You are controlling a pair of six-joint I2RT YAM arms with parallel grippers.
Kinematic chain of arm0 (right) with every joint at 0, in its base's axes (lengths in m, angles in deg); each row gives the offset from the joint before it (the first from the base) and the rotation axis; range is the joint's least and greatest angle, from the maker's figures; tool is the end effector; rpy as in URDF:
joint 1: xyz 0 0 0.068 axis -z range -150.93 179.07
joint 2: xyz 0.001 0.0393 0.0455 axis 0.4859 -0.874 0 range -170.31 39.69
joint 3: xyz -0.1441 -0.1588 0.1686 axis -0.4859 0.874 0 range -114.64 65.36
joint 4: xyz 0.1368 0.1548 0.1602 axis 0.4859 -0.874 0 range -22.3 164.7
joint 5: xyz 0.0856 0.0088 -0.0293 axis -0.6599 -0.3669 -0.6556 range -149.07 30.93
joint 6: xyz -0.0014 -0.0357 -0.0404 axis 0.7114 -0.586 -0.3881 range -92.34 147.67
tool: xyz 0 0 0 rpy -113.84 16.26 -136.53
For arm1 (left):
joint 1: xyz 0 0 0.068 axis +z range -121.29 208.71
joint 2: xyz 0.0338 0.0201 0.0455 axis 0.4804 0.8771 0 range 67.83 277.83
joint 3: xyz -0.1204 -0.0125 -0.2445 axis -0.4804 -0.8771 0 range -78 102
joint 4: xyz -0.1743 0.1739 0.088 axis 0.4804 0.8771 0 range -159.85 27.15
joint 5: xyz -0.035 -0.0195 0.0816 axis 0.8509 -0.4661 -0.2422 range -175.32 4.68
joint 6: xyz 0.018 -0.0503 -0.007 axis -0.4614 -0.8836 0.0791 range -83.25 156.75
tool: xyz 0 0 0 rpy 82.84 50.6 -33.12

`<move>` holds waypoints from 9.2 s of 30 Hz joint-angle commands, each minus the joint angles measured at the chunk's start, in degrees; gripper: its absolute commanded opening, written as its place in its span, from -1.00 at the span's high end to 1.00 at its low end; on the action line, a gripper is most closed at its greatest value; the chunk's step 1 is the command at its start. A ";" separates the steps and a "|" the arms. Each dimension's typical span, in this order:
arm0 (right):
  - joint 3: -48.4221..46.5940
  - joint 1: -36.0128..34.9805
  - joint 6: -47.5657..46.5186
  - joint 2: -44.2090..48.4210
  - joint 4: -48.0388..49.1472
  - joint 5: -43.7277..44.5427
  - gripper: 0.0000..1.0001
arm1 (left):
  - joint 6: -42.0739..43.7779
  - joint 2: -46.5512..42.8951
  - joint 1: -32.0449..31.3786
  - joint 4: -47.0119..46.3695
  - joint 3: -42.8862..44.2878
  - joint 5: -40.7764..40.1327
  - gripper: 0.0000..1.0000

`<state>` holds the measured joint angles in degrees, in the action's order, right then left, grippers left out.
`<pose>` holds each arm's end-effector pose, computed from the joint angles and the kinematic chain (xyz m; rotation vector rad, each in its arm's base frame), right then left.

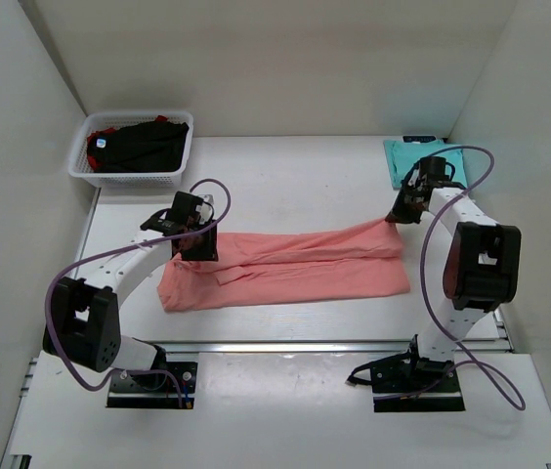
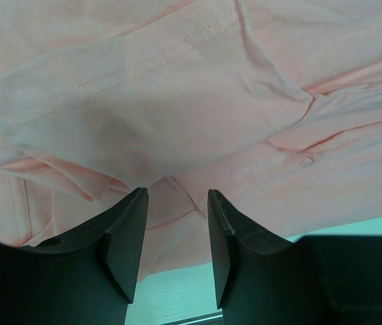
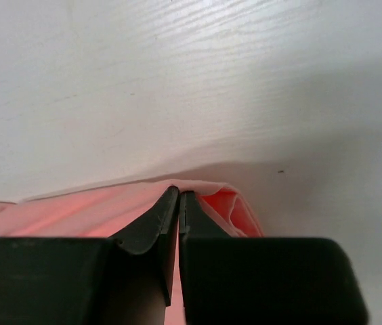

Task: Fold and stack the t-shirts
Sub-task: Fold the other side of the tshirt into a rectangle, then rotate the tshirt 80 degrees

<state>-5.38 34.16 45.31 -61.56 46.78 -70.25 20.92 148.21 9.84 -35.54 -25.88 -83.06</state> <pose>0.3692 -0.0259 0.2069 0.4412 2.5589 0.3327 0.2555 -0.0889 0.2134 0.0839 2.6843 -0.2462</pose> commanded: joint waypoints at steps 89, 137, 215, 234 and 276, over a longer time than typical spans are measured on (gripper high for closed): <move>1.14 -1.39 8.63 7.30 -6.45 1.34 1.00 | -8.77 -2.68 2.17 -6.00 5.44 -13.07 1.00; -8.73 3.71 4.06 -3.96 7.44 -5.43 1.00 | -2.97 -3.46 7.54 -20.86 -2.88 -5.43 1.00; 26.33 -17.63 18.98 13.88 -9.34 9.33 0.55 | -10.45 55.99 -2.22 14.54 62.64 3.80 0.07; 50.35 -48.31 51.87 31.57 9.90 11.88 0.37 | -18.88 78.09 -2.31 4.20 95.63 13.03 0.14; 21.07 -44.45 15.21 25.23 -12.69 1.61 -0.07 | -28.27 -15.60 -20.58 -8.37 -13.51 11.89 -0.37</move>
<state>13.81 -9.27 58.56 -36.29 33.56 -62.93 -1.84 135.03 -7.63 -41.93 -35.00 -67.54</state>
